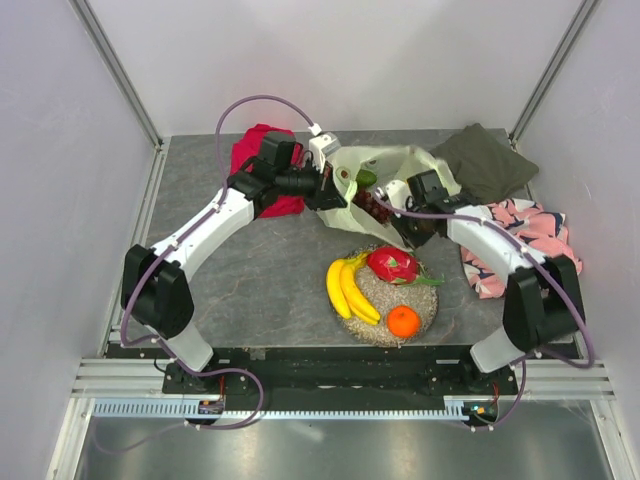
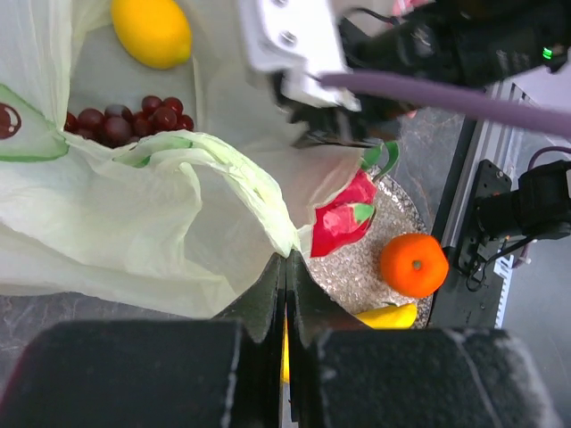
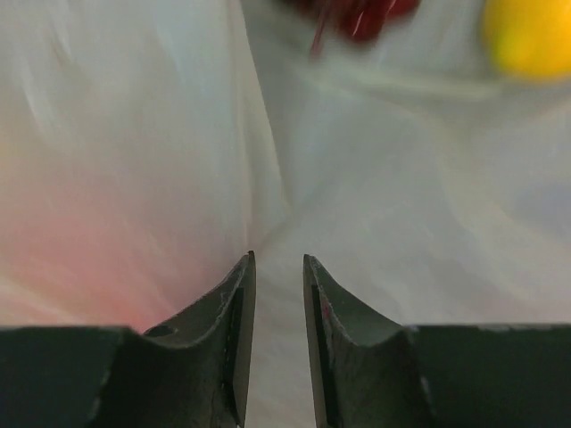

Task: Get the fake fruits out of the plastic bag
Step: Take out the fake fruit from the plastic bag.

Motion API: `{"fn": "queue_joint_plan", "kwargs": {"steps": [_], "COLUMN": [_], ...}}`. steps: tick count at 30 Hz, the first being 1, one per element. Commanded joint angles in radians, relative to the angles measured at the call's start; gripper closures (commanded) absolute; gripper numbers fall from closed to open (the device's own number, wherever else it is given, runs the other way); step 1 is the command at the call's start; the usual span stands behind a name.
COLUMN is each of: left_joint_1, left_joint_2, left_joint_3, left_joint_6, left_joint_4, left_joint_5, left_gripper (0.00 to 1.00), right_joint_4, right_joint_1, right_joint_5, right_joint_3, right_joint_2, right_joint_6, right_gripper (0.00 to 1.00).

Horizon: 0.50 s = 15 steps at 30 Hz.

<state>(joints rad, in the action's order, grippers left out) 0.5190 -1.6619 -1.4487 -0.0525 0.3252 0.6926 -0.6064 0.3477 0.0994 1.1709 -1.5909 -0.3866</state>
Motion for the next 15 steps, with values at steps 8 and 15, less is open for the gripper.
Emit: {"fn": "queue_joint_plan", "kwargs": {"steps": [8, 15], "left_joint_1": [0.009, 0.015], "left_joint_2": [-0.022, -0.012], "left_joint_3": [-0.024, -0.026], "left_joint_6": [-0.033, -0.024], "left_joint_4": [-0.032, -0.023], "left_joint_5": [0.053, 0.044], "left_gripper": [0.98, 0.98], "right_joint_4": [0.125, 0.174], "right_joint_1": [-0.022, -0.07], "right_joint_5": [-0.087, -0.211], "right_joint_3": [0.263, 0.427], "right_joint_2": [-0.115, -0.345], "right_joint_6": [0.025, 0.054], "right_gripper": [0.52, 0.41]}}
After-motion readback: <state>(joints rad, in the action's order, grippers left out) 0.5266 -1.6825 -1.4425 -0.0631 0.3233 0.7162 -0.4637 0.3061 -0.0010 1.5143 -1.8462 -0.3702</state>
